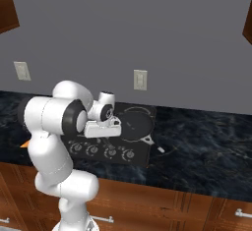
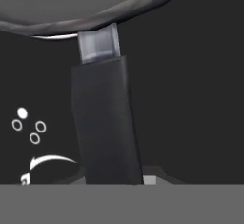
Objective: Place both pans onto different burners. Then place the carrot and the chicken drumstick on different pans.
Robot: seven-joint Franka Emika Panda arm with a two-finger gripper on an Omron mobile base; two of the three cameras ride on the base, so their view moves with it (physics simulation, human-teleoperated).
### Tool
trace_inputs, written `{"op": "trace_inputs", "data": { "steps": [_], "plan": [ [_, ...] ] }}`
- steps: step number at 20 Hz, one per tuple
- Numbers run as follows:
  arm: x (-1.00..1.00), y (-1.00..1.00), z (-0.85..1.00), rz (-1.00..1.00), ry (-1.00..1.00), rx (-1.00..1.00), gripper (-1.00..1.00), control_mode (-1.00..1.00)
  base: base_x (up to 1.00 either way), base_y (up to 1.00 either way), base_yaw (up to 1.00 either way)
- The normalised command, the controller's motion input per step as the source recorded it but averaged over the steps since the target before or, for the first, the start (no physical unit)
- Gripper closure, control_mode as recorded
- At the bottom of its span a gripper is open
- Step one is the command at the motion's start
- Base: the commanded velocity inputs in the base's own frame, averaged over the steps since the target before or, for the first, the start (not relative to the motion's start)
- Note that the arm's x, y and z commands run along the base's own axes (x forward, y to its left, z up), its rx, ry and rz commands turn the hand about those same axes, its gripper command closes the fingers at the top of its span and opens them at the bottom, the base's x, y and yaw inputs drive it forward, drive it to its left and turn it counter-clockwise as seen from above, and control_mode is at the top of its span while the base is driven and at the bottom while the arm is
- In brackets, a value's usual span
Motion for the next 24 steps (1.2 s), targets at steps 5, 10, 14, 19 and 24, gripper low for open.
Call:
{"op": "trace_inputs", "data": {
  "steps": [5,10,14,19,24],
  "plan": [
    [0.0,-0.03,-0.29,0.0,0.08,0.0,1.0,-1.0,0.0,0.0,0.0],
    [-0.17,-0.02,-0.18,0.0,0.02,0.0,1.0,-1.0,0.0,0.0,0.0],
    [-0.29,0.0,0.0,0.0,0.0,0.0,1.0,-1.0,0.0,0.0,0.0],
    [-0.28,0.0,0.0,0.0,0.0,0.0,1.0,-1.0,0.0,0.0,0.0],
    [-0.07,0.04,0.11,0.0,-0.1,0.0,1.0,-1.0,0.0,0.0,0.0]
  ]
}}
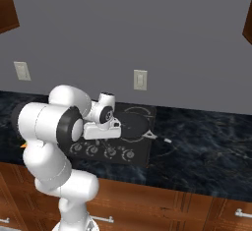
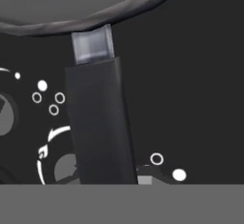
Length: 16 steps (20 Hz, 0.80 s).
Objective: Place both pans onto different burners. Then place the carrot and the chicken drumstick on different pans.
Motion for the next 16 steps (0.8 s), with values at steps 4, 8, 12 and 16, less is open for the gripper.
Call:
{"op": "trace_inputs", "data": {
  "steps": [4,8,12,16],
  "plan": [
    [-0.01,0.03,0.15,0.0,-0.12,0.0,1.0,-1.0,0.0,0.0,0.0],
    [-0.03,0.01,0.07,0.0,-0.05,0.0,1.0,-1.0,0.0,0.0,0.0],
    [-0.08,0.0,0.0,0.0,0.0,0.0,1.0,-1.0,0.0,0.0,0.0],
    [-0.21,0.0,0.01,0.0,0.0,0.0,1.0,-1.0,0.0,0.0,0.0]
  ]
}}
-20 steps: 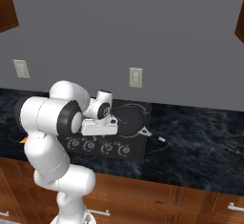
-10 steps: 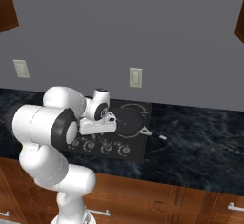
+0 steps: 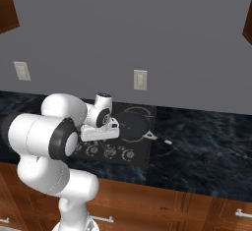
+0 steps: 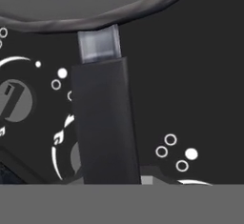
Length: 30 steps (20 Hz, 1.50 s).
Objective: Place both pans onto different burners. Then place the carrot and the chicken drumstick on different pans.
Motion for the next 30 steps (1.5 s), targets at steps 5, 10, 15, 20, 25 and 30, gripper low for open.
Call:
{"op": "trace_inputs", "data": {
  "steps": [5,10,15,20,25,30],
  "plan": [
    [-0.12,-0.01,0.06,0.0,0.02,0.01,1.0,-1.0,0.0,0.0,0.0],
    [-0.03,0.0,0.01,0.0,0.11,0.01,1.0,-1.0,0.0,0.0,0.0],
    [0.0,0.0,0.0,0.0,0.12,0.0,1.0,-1.0,0.0,0.0,0.0],
    [0.0,0.0,0.0,0.0,0.05,0.0,1.0,-1.0,0.0,0.0,0.0],
    [0.0,0.0,0.0,0.0,0.01,0.0,1.0,-1.0,0.0,0.0,0.0],
    [0.0,0.0,0.0,0.0,0.0,0.0,1.0,-1.0,0.0,0.0,0.0]
  ]
}}
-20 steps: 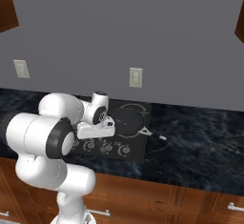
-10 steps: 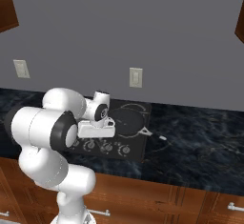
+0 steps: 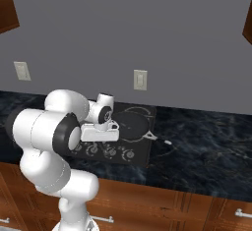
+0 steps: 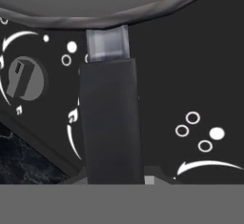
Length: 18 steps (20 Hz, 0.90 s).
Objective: Place both pans onto different burners. Then place the carrot and the chicken drumstick on different pans.
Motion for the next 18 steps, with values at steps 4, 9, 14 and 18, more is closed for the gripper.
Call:
{"op": "trace_inputs", "data": {
  "steps": [4,9,14,18],
  "plan": [
    [0.0,0.0,0.0,0.0,0.0,0.0,1.0,-1.0,0.0,0.0,0.0],
    [0.03,0.0,0.0,0.0,0.0,0.0,-1.0,-1.0,0.0,0.0,0.0],
    [0.03,0.0,0.0,0.0,0.0,0.0,-1.0,-1.0,0.0,0.0,0.0],
    [0.0,0.0,0.0,0.0,0.0,0.0,-1.0,-1.0,0.0,0.0,0.0]
  ]
}}
